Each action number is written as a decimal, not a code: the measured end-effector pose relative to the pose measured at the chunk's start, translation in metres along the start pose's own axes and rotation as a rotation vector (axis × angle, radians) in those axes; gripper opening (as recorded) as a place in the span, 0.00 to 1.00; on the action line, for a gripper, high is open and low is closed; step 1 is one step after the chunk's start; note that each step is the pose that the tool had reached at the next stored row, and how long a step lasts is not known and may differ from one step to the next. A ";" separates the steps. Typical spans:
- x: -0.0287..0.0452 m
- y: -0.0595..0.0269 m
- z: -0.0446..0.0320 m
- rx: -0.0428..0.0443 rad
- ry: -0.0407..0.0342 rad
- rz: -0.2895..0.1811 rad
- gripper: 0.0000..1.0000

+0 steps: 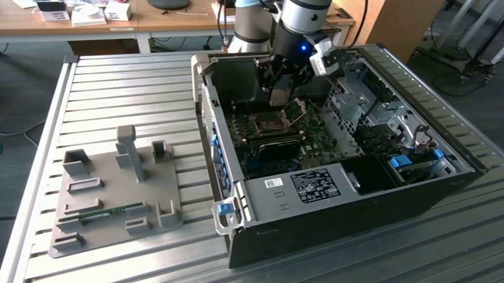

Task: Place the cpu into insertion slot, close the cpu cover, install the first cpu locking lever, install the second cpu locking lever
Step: 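Place the cpu into insertion slot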

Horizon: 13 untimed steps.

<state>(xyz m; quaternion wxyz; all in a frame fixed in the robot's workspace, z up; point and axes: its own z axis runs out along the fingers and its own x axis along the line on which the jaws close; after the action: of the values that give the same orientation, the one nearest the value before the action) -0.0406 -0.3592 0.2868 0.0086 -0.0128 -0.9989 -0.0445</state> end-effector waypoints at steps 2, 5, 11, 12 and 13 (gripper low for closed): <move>0.0000 0.0000 0.0001 0.0000 -0.0001 0.000 0.54; 0.0000 0.0000 0.0003 -0.0004 -0.0020 0.022 0.54; 0.0000 -0.0001 0.0011 -0.0023 -0.0112 0.126 0.54; 0.0000 -0.0001 0.0013 -0.0027 -0.0129 0.145 0.54; 0.0000 -0.0001 0.0014 -0.0030 -0.0144 0.162 0.54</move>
<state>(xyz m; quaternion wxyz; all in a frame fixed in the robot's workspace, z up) -0.0406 -0.3592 0.2854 0.0050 -0.0941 -0.9945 -0.0450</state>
